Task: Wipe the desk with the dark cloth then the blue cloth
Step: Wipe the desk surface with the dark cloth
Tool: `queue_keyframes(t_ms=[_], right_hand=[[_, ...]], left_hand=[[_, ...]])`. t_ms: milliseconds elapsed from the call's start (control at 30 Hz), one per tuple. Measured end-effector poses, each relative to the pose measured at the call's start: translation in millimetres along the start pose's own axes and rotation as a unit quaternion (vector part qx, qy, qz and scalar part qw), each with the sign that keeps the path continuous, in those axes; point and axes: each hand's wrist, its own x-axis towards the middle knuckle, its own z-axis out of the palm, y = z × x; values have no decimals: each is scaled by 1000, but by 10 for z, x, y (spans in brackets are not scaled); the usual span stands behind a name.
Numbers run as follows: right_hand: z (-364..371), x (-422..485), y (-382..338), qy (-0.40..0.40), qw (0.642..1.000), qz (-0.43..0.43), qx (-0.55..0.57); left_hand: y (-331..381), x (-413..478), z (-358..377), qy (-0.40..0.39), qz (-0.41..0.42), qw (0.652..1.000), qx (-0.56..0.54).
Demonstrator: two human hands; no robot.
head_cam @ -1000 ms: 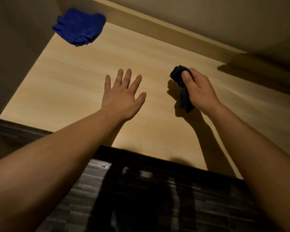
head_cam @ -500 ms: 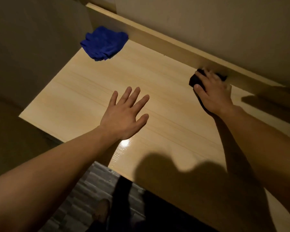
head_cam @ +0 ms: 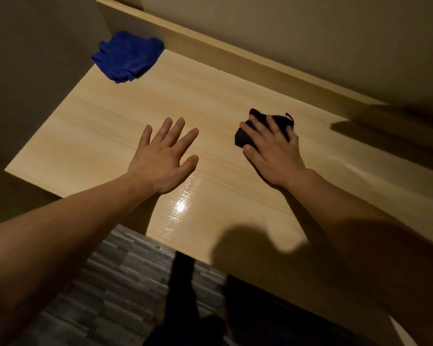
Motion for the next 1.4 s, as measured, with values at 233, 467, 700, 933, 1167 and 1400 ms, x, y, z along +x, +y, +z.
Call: queue_keyframes(t_ms=[233, 467, 700, 933, 1167, 1400], right_hand=[[187, -663, -505, -1, 1000, -27, 4], [342, -1287, -992, 0, 998, -49, 32], [515, -1708, -1305, 26, 994, -65, 79], [490, -1993, -1546, -4, 982, -72, 175], [222, -2085, -1368, -47, 769, 153, 619], [-390, -1577, -554, 97, 751, 219, 615]], left_hand=[[17, 9, -11, -6, 8, 1000, 5], [7, 34, -15, -10, 20, 1000, 10], [-39, 100, -14, -44, 27, 999, 12], [334, -12, -35, -29, 90, 995, -29], [873, 65, 54, -59, 89, 993, -49], [930, 3, 137, -16, 80, 997, -16]])
